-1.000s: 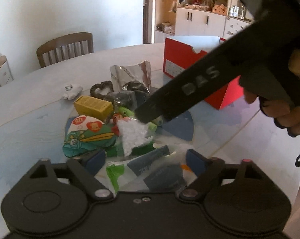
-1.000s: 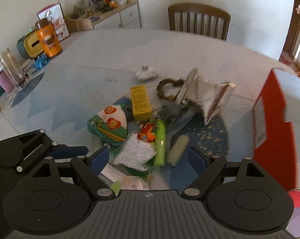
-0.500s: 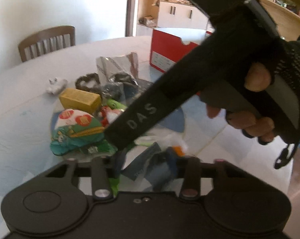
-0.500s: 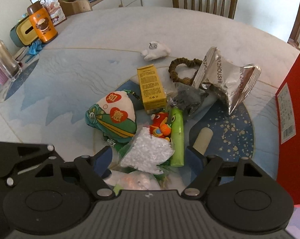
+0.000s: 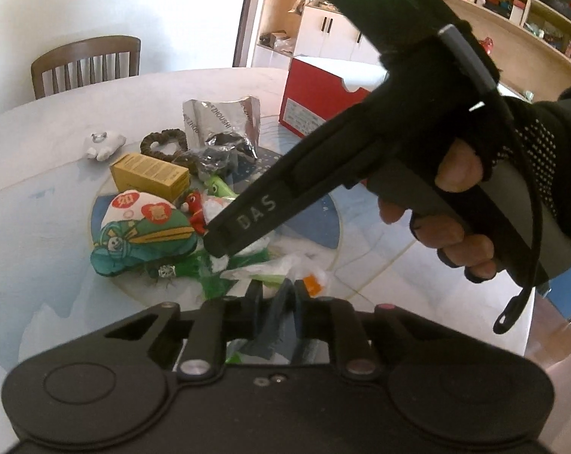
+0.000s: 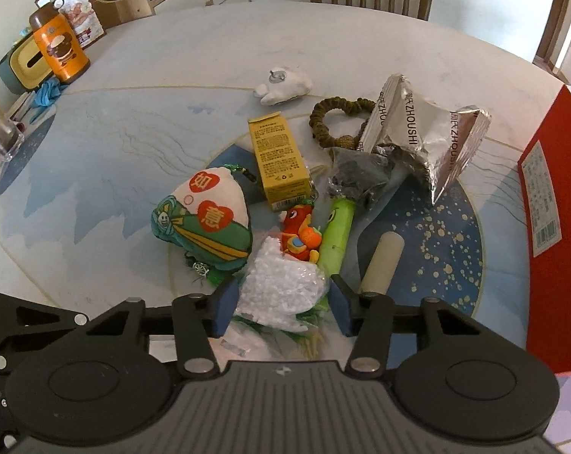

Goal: Organize objects
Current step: 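Grasp the clear bag of white beads with the right gripper while the left grasps a plastic bag, then carry both held bags over the red box with both grippers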

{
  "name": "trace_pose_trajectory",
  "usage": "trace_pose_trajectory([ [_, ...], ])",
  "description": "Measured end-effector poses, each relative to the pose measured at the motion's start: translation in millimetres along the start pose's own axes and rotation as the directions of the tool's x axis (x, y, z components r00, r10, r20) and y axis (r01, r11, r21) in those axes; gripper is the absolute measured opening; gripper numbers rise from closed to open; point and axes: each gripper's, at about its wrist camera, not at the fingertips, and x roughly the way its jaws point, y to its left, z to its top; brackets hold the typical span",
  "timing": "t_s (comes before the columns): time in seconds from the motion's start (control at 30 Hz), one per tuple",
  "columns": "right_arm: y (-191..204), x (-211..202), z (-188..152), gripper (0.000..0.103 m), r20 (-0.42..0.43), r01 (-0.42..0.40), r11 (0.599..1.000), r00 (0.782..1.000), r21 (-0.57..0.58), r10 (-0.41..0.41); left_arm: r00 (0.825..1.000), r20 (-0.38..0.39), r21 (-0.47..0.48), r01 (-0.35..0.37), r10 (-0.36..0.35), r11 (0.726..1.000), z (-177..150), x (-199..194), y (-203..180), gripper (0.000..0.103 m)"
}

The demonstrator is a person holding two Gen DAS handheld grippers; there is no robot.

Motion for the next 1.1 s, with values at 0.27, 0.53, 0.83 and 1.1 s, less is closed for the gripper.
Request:
trace_pose_trajectory([
  [0.27, 4.0, -18.6, -1.5, 0.037, 0.02, 0.012, 1.0, 1.0, 0.008, -0.013, 1.0, 0.016, -0.077, 0.002, 0.0, 0.997, -4.1, -9.2, 9.5, 0.01],
  [0.53, -3.6, -62.8, 1.2, 0.037, 0.074, 0.011, 1.0, 0.997, 0.017, -0.012, 0.997, 0.069, -0.145, -0.005, 0.015, 0.989, 7.5, -31.5, 14.4, 0.01],
  [0.83, -42.8, -114.0, -3.9, 0.037, 0.127, 0.011, 0.997, 0.992, 0.076, -0.02, 0.992, 0.124, -0.151, -0.017, 0.036, 0.988, 44.2, -42.1, -0.8, 0.01],
  [1.1, -90.2, -150.1, -10.4, 0.037, 0.166, 0.017, 0.994, 0.986, 0.106, -0.034, 0.988, 0.153, -0.127, -0.017, 0.037, 0.992, 88.0, -34.3, -28.4, 0.01],
])
